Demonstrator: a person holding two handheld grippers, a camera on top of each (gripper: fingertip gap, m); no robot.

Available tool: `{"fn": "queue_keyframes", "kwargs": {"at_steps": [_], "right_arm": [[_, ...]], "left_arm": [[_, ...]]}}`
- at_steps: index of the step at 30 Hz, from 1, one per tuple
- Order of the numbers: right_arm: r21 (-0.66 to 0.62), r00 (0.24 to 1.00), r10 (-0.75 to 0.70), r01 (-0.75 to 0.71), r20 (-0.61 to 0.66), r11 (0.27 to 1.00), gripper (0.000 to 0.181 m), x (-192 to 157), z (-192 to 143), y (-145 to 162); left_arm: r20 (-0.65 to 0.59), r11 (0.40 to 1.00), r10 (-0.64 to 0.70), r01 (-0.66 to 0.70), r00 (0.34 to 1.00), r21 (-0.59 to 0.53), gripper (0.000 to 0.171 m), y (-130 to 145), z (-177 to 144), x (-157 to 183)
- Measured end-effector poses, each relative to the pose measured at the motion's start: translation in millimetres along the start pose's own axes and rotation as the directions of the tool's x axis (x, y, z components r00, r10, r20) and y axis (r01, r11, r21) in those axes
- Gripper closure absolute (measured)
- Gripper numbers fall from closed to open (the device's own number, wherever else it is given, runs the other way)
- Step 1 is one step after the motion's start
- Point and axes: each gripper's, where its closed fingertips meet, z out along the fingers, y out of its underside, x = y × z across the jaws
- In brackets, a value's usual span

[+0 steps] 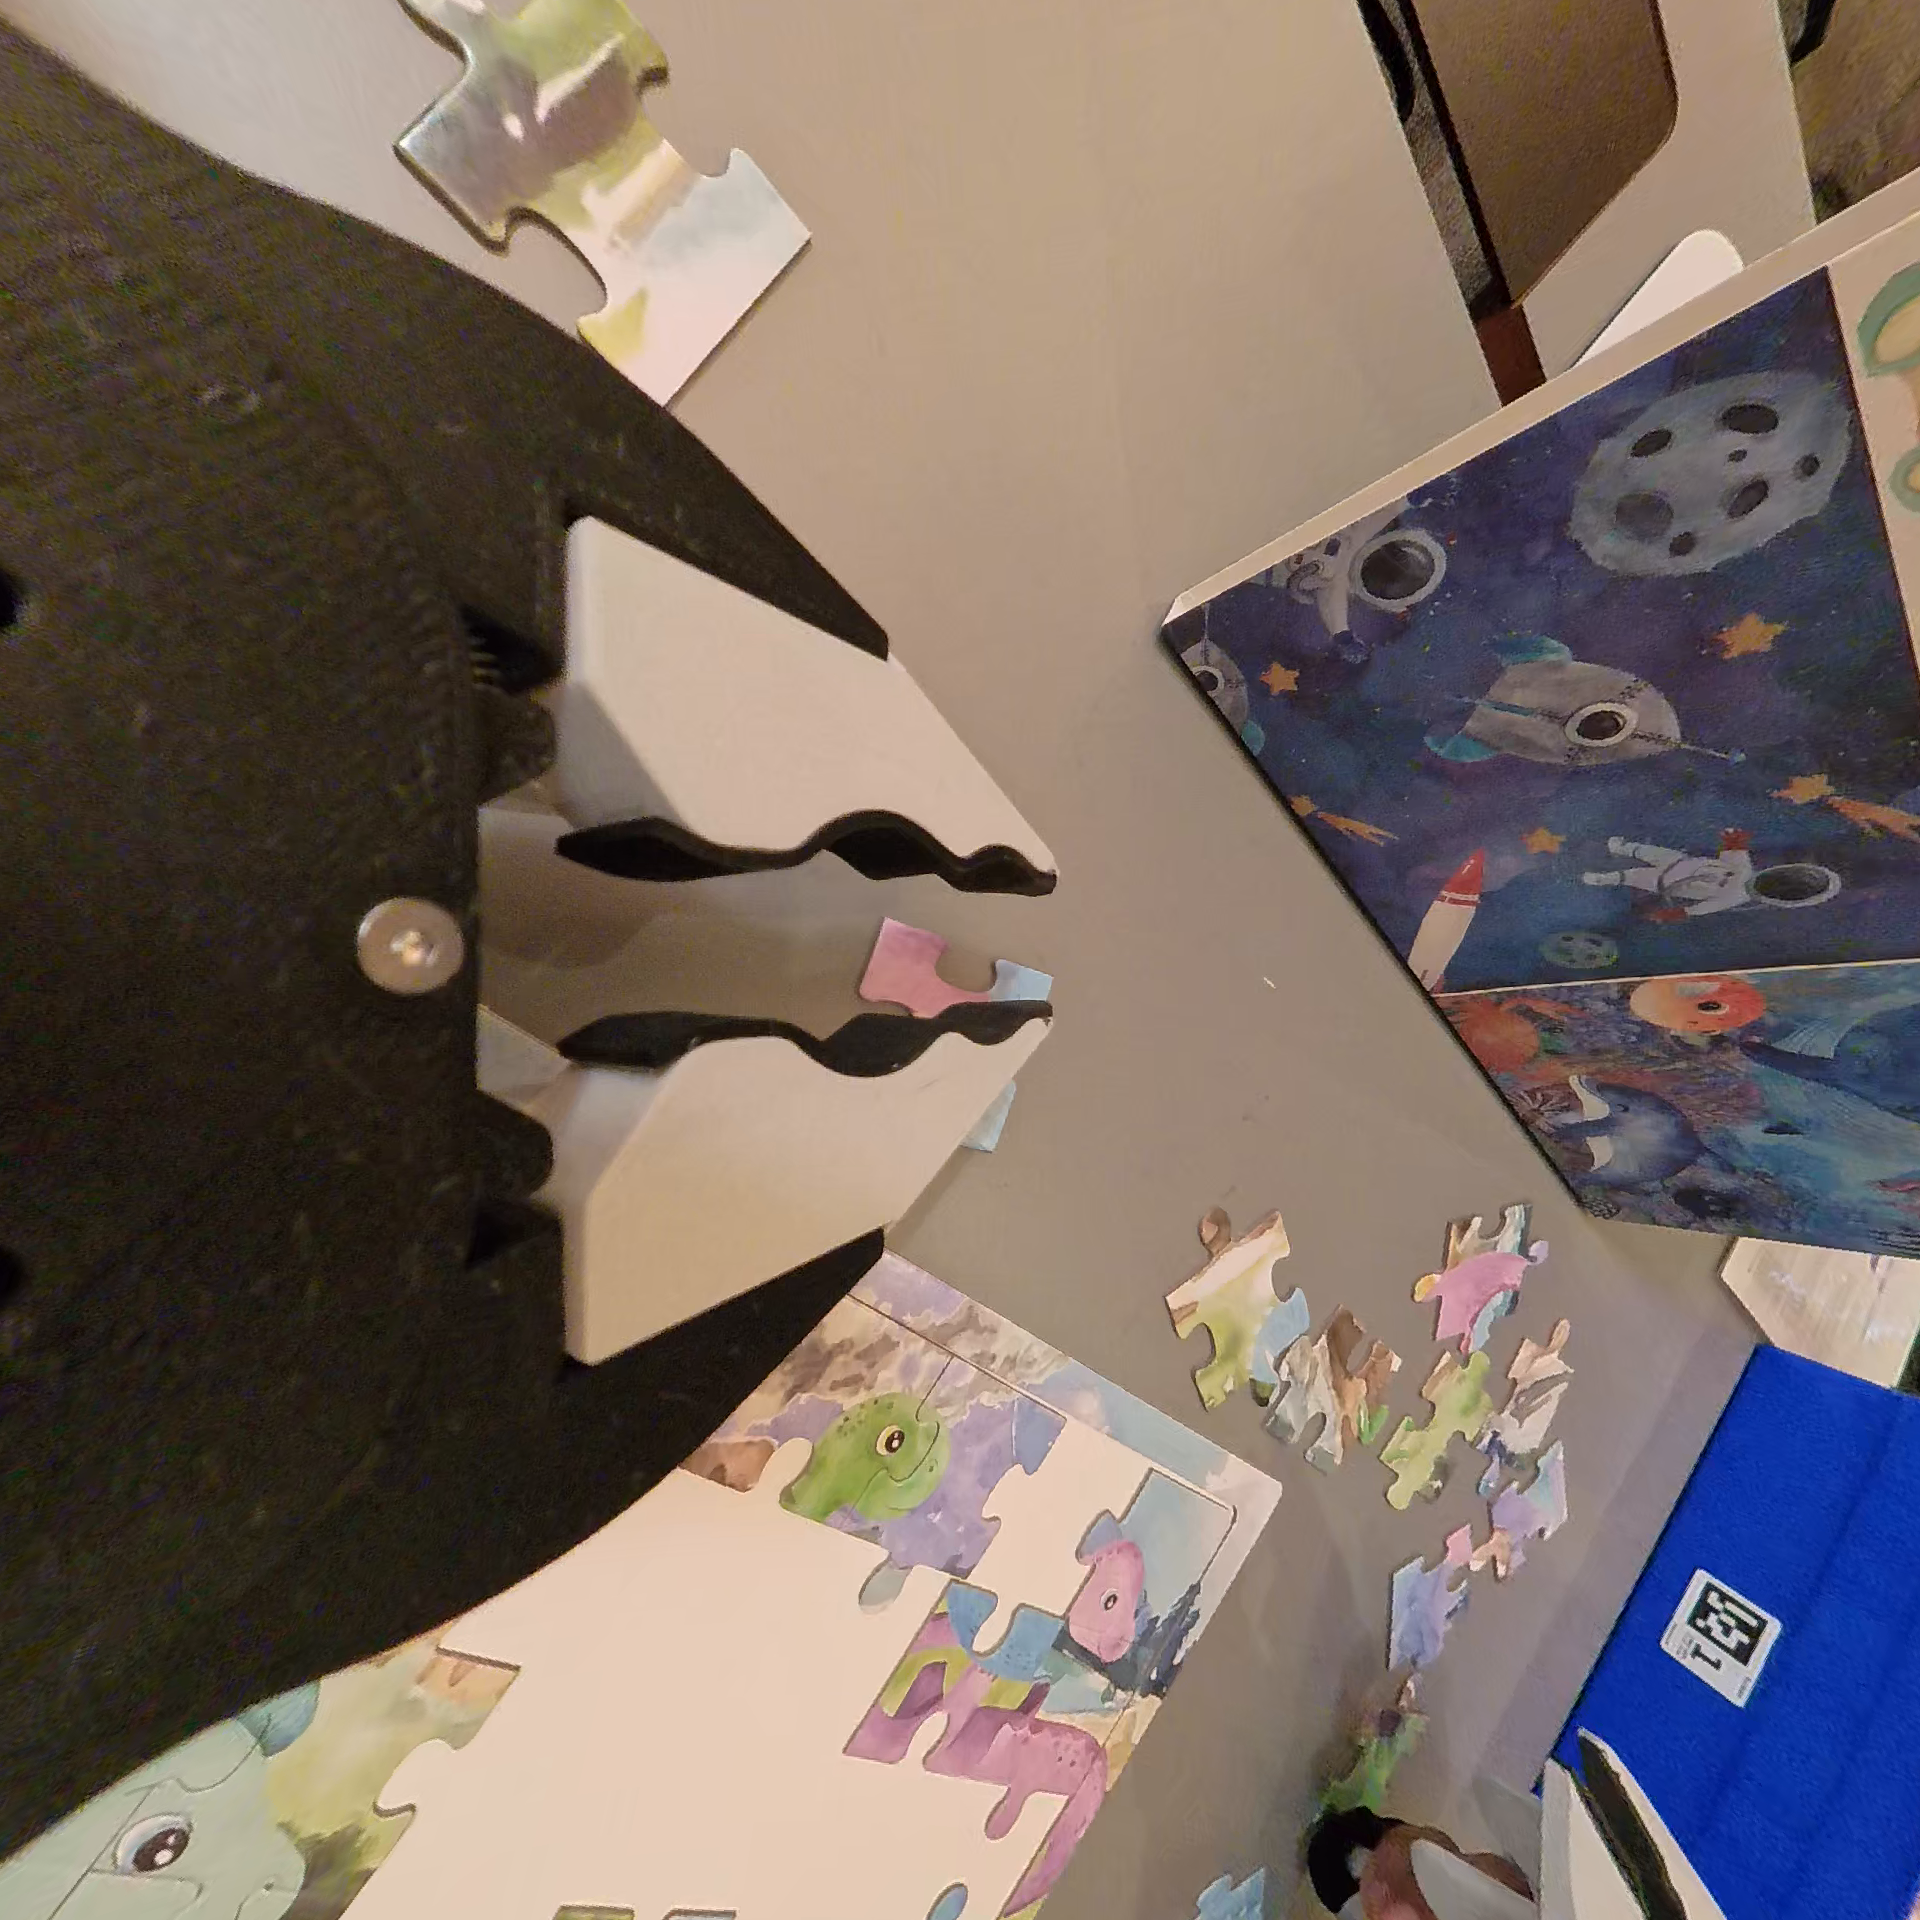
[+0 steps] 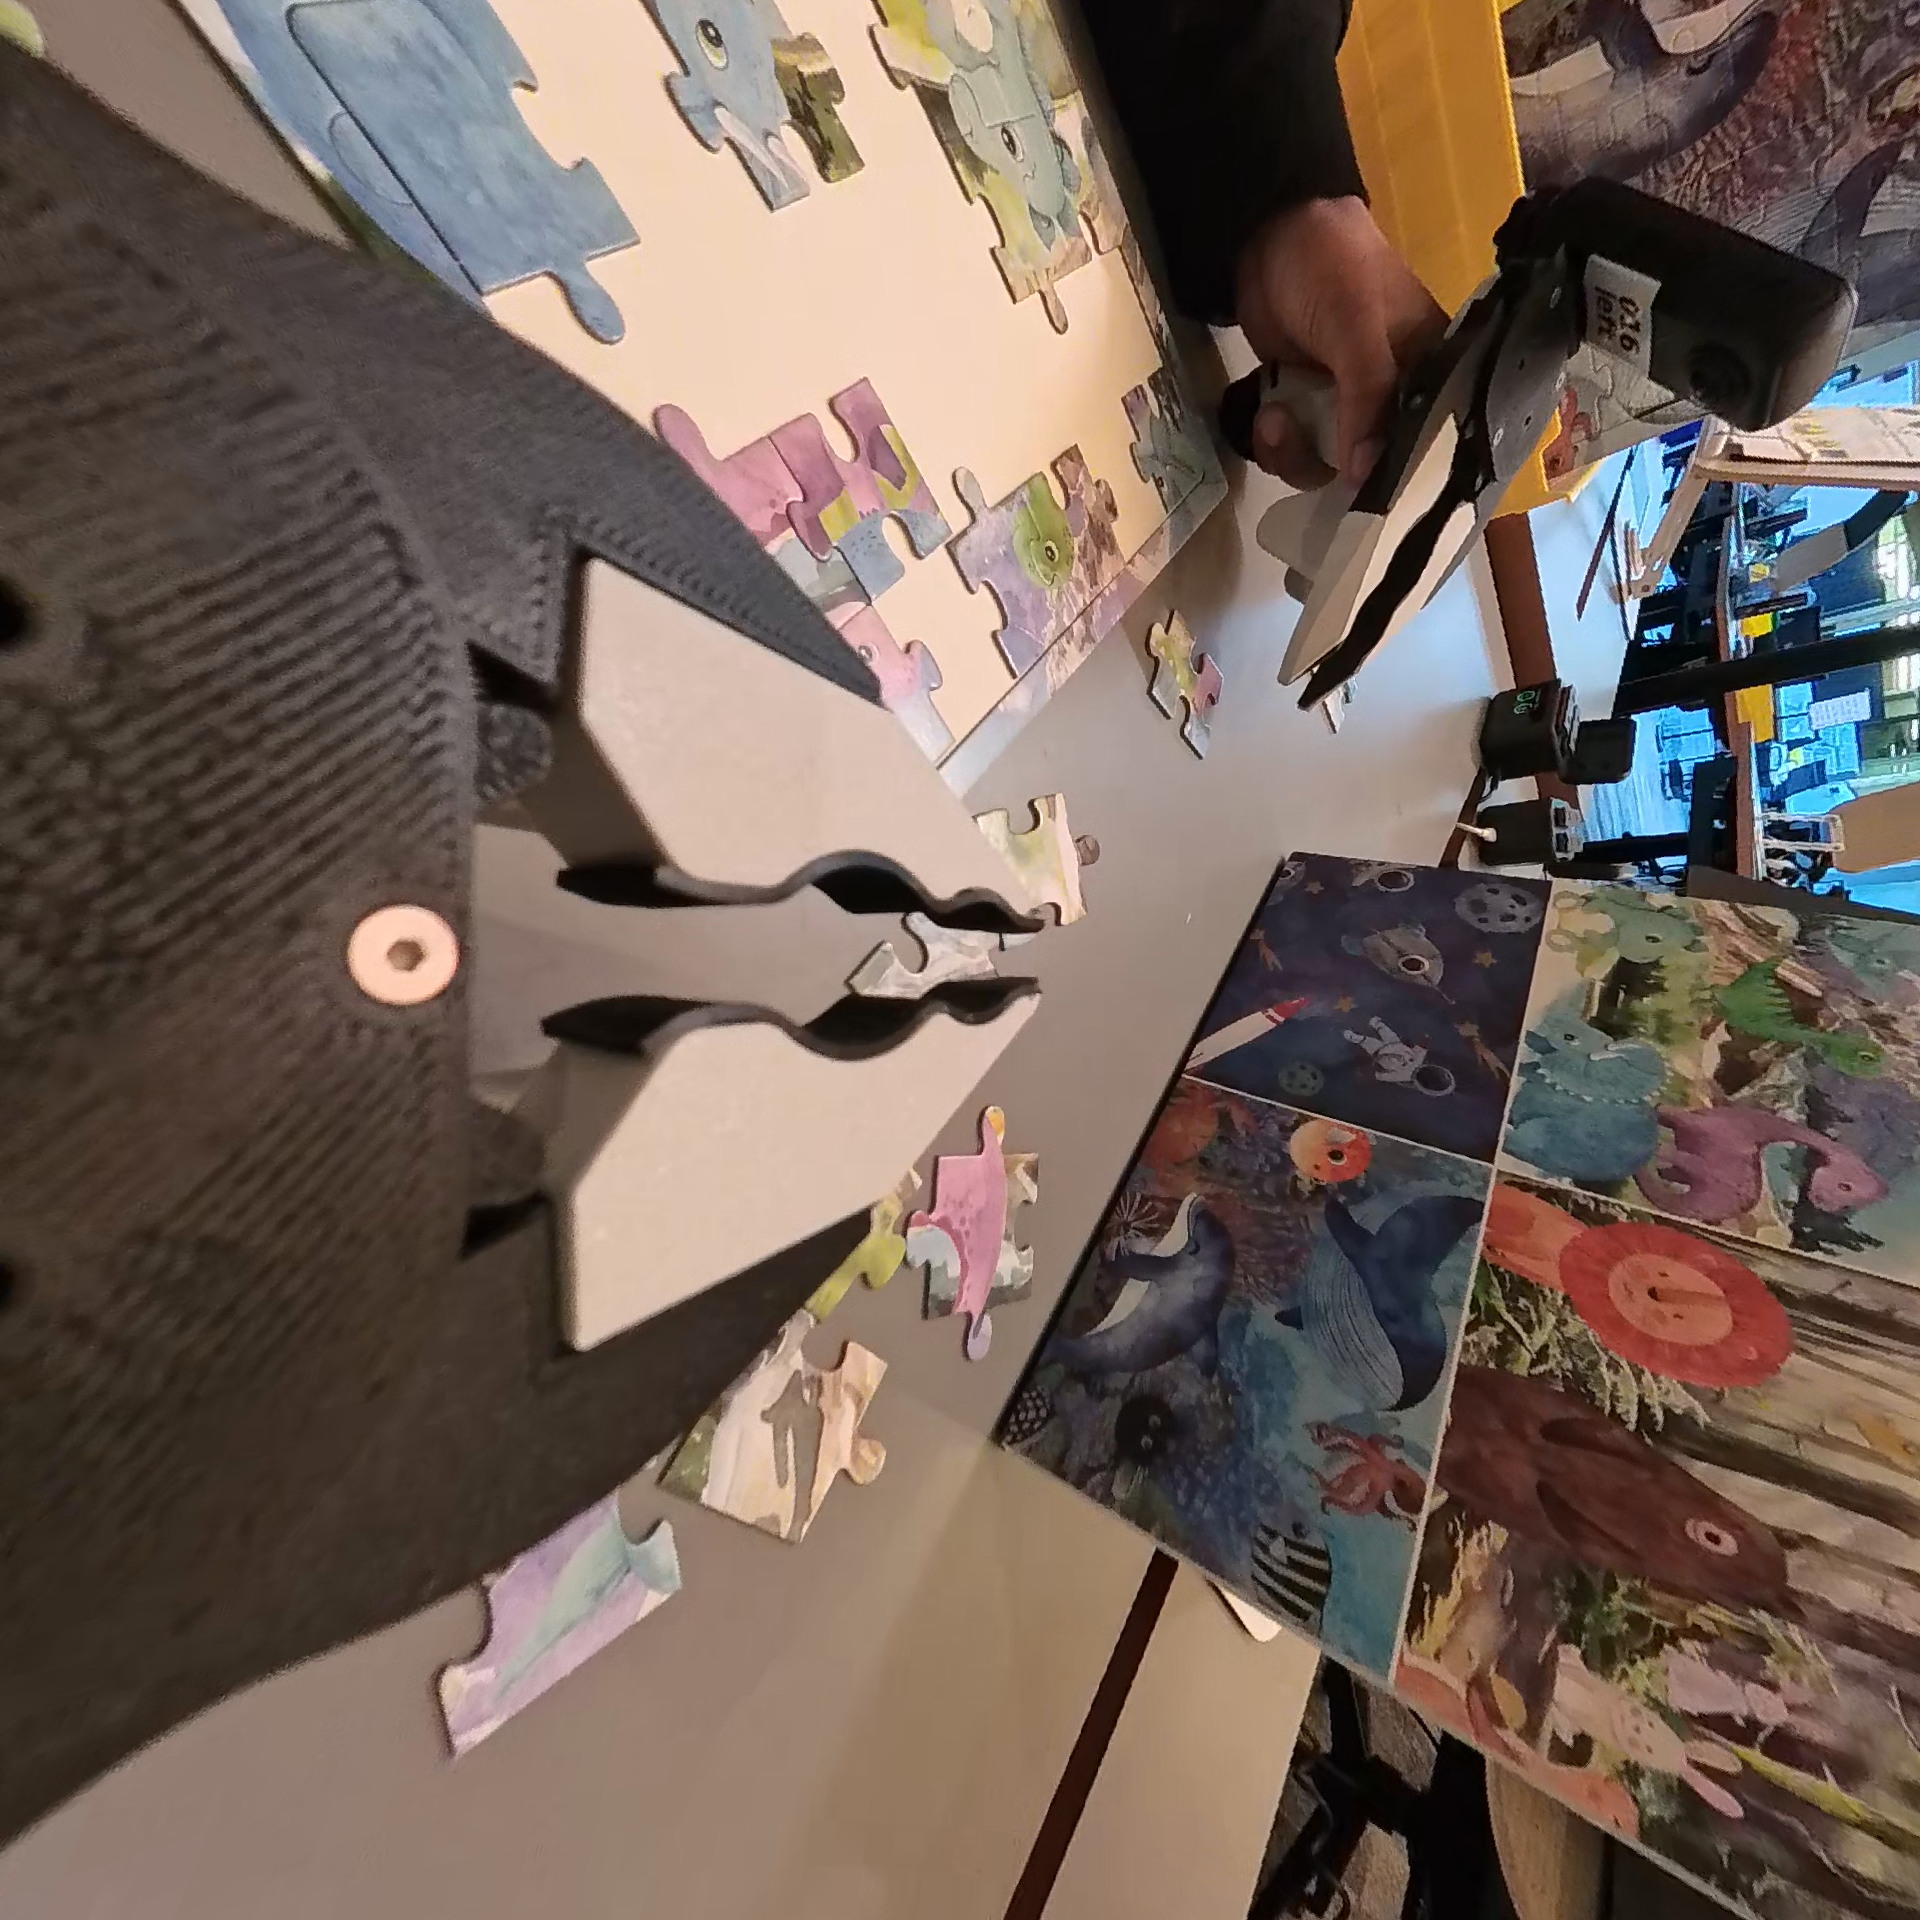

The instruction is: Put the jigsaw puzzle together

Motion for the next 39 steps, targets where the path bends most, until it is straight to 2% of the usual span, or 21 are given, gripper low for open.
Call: {"fn": "queue_keyframes", "kwargs": {"at_steps": [5,7,10,12,15,18,20,22,27,39], "right_arm": [[-0.016,1.0,-0.014,0.014,0.011,1.0,0.17,-3,1,2],[-0.024,0.999,-0.034,0.035,0.04,0.999,0.166,-9,1,1],[-0.048,0.975,-0.072,0.084,0.209,0.995,0.166,-40,0,2],[-0.112,0.937,-0.097,0.142,0.334,0.984,0.167,-66,-1,13],[-0.231,0.886,-0.138,0.262,0.443,0.937,0.175,-92,0,41],[-0.284,0.852,-0.138,0.315,0.505,0.906,0.176,-108,3,58],[-0.305,0.84,-0.116,0.317,0.53,0.898,0.175,-115,5,64],[-0.32,0.835,-0.107,0.321,0.54,0.891,0.174,-118,6,69],[-0.38,0.843,-0.126,0.363,0.524,0.851,0.172,-116,10,82],[-0.392,0.852,-0.117,0.352,0.51,0.85,0.174,-114,11,83]], "left_arm": [[-0.002,0.999,0.011,-0.011,1.0,0.03,0.152,-4,-2,2],[-0.047,0.997,0.013,-0.01,0.999,0.071,0.147,-14,-6,14],[-0.174,0.991,0.079,-0.06,0.981,0.116,0.136,-32,-12,56],[-0.27,0.988,0.143,-0.12,0.952,0.097,0.131,-33,-10,94],[-0.39,0.966,0.235,-0.259,0.891,-0.011,0.127,-13,4,153],[-0.42,0.898,0.339,-0.422,0.842,-0.121,0.136,17,21,191],[-0.394,0.849,0.4,-0.497,0.827,-0.181,0.138,30,30,198],[-0.377,0.823,0.425,-0.525,0.823,-0.217,0.139,37,36,199],[-0.375,0.839,0.368,-0.478,0.851,-0.26,0.142,41,44,197],[-0.404,0.812,0.361,-0.496,0.841,-0.307,0.152,49,46,198]]}}
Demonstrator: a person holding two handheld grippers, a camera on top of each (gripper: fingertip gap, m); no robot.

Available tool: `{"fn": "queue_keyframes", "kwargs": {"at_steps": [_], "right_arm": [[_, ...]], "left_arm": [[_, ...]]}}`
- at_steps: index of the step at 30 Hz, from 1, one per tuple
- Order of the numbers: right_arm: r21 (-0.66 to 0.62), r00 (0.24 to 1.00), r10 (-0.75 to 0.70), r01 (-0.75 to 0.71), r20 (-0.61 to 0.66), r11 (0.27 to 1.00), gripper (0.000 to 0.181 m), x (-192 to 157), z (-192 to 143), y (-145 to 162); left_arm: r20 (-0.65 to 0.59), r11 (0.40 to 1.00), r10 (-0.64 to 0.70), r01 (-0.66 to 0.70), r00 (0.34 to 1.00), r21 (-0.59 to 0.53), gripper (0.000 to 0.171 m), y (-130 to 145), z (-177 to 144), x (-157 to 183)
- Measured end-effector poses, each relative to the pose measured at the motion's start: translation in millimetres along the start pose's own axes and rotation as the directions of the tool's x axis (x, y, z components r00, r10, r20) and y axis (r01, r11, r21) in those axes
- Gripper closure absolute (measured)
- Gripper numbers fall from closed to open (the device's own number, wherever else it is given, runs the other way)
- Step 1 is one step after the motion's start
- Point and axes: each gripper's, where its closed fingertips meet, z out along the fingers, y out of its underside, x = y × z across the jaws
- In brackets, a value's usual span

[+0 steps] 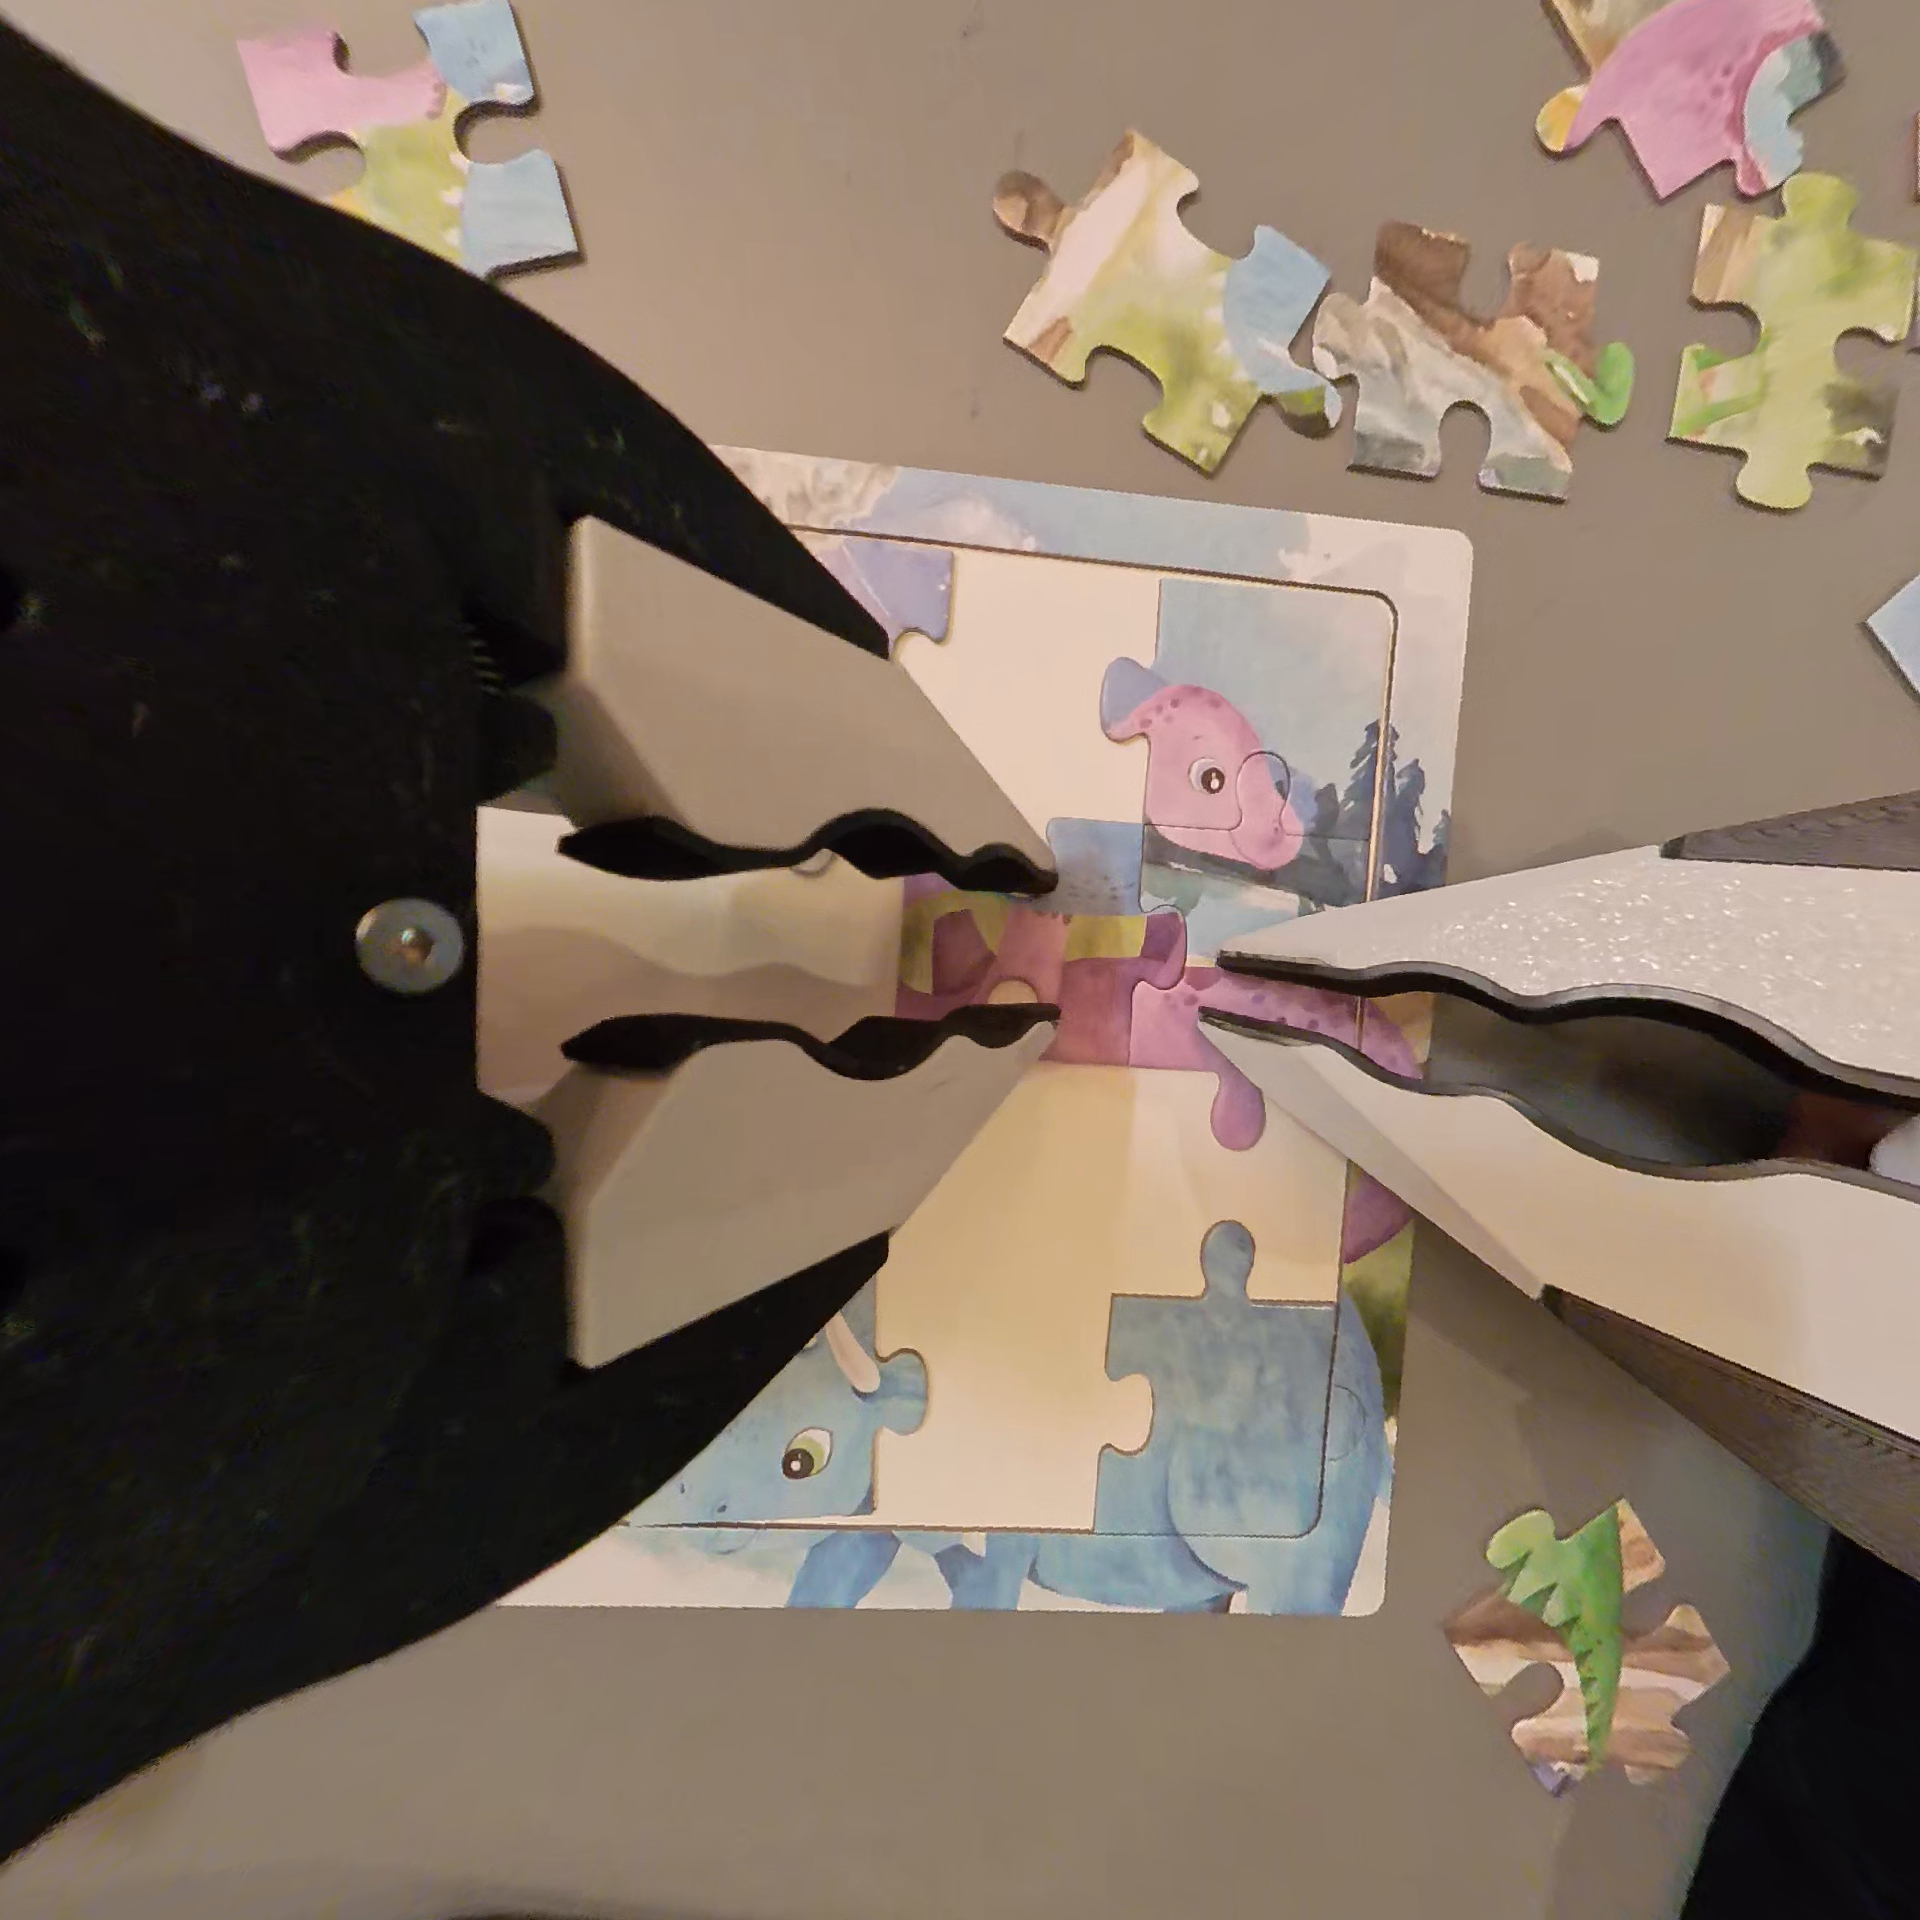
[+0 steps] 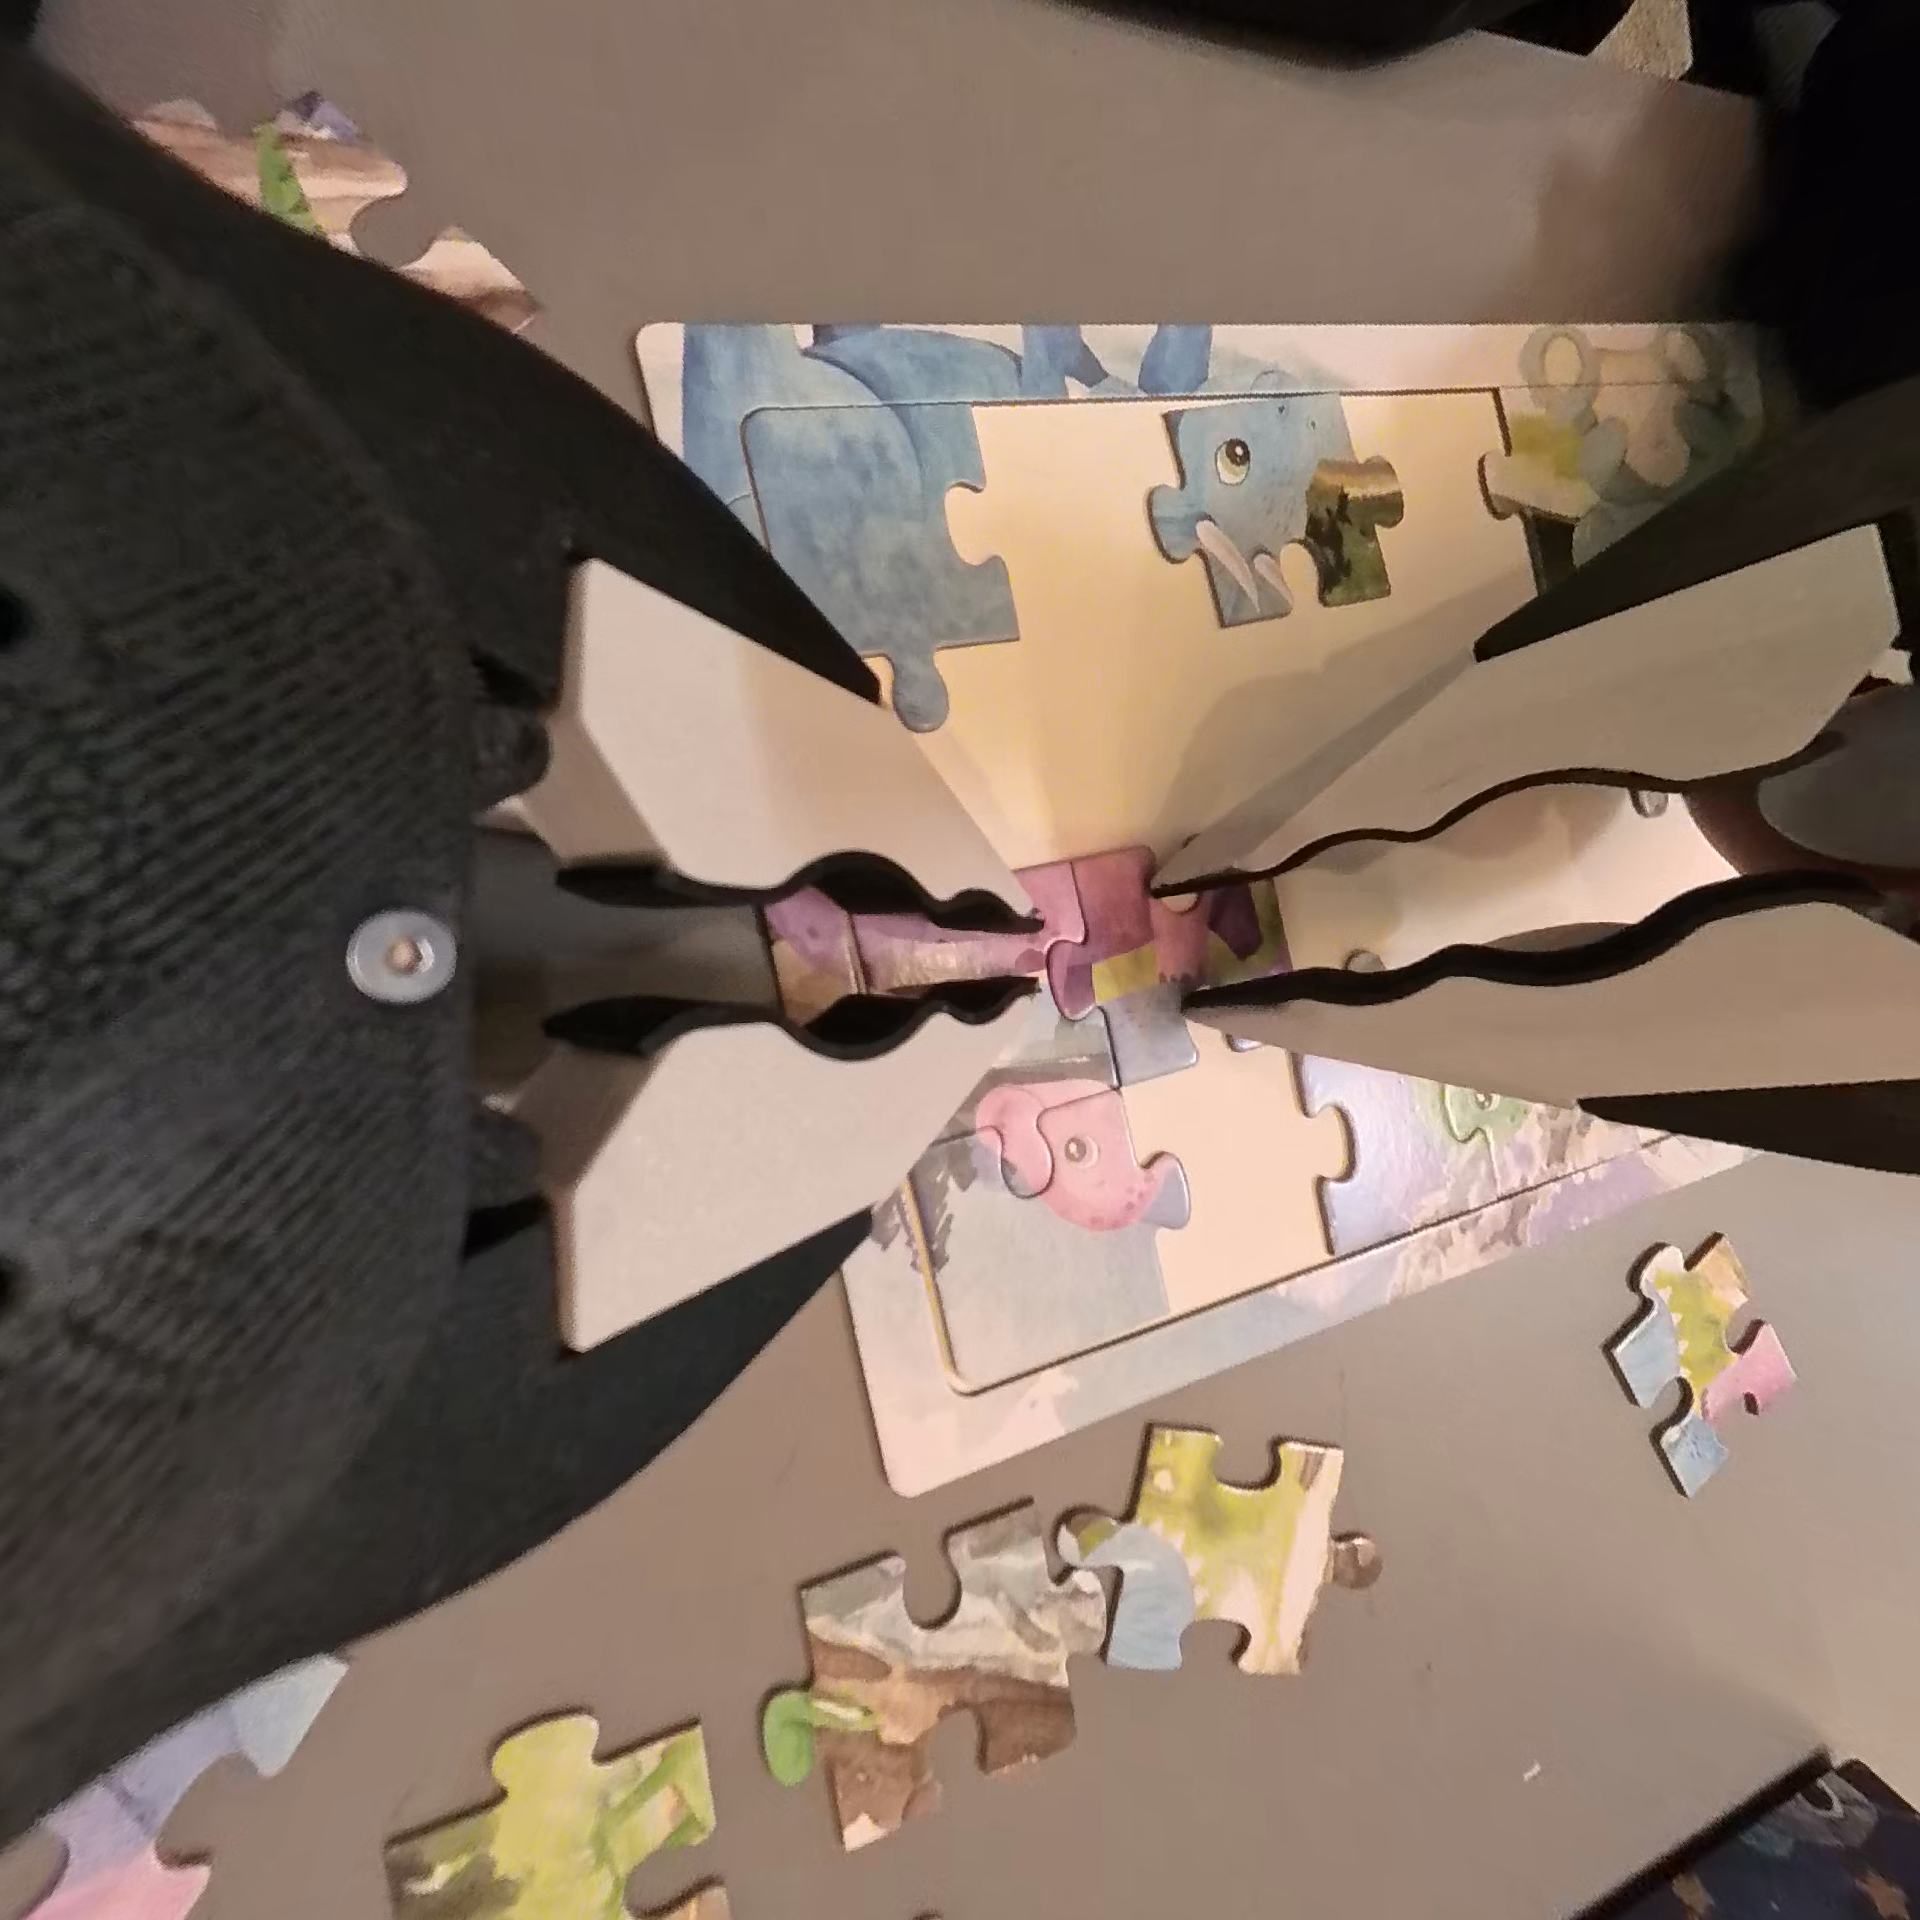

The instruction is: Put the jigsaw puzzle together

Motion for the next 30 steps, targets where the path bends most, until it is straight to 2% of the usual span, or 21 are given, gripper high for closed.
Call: {"fn": "queue_keyframes", "kwargs": {"at_steps": [8,11,13,18,21,28,30], "right_arm": [[0.0,1.0,0.0,0.0,-0.001,1.0,0.175,0,0,0],[0.0,1.0,0.0,0.0,-0.001,1.0,0.176,0,0,0],[0.0,1.0,0.0,0.0,-0.001,1.0,0.175,0,0,0],[0.0,1.0,0.0,0.0,-0.001,1.0,0.175,0,0,0],[0.0,1.0,0.001,-0.001,-0.001,1.0,0.175,0,0,0],[0.0,1.0,-0.001,0.001,-0.003,1.0,0.175,0,0,0],[-0.001,1.0,-0.002,0.002,-0.004,1.0,0.175,0,0,0]], "left_arm": [[0.011,1.0,0.011,-0.011,1.0,-0.004,0.156,0,-1,-1],[0.012,1.0,0.016,-0.016,1.0,0.009,0.171,-2,-3,-1],[0.016,1.0,0.013,-0.013,1.0,0.018,0.171,-3,-5,-3],[0.015,1.0,0.002,-0.002,1.0,0.0,0.134,2,-2,-4],[0.029,1.0,0.013,-0.014,0.999,0.013,0.121,0,-1,-5],[-0.024,0.999,0.029,-0.028,0.999,0.028,0.103,-5,3,6],[-0.03,1.0,0.012,-0.011,0.999,0.028,0.103,-5,5,5]]}}
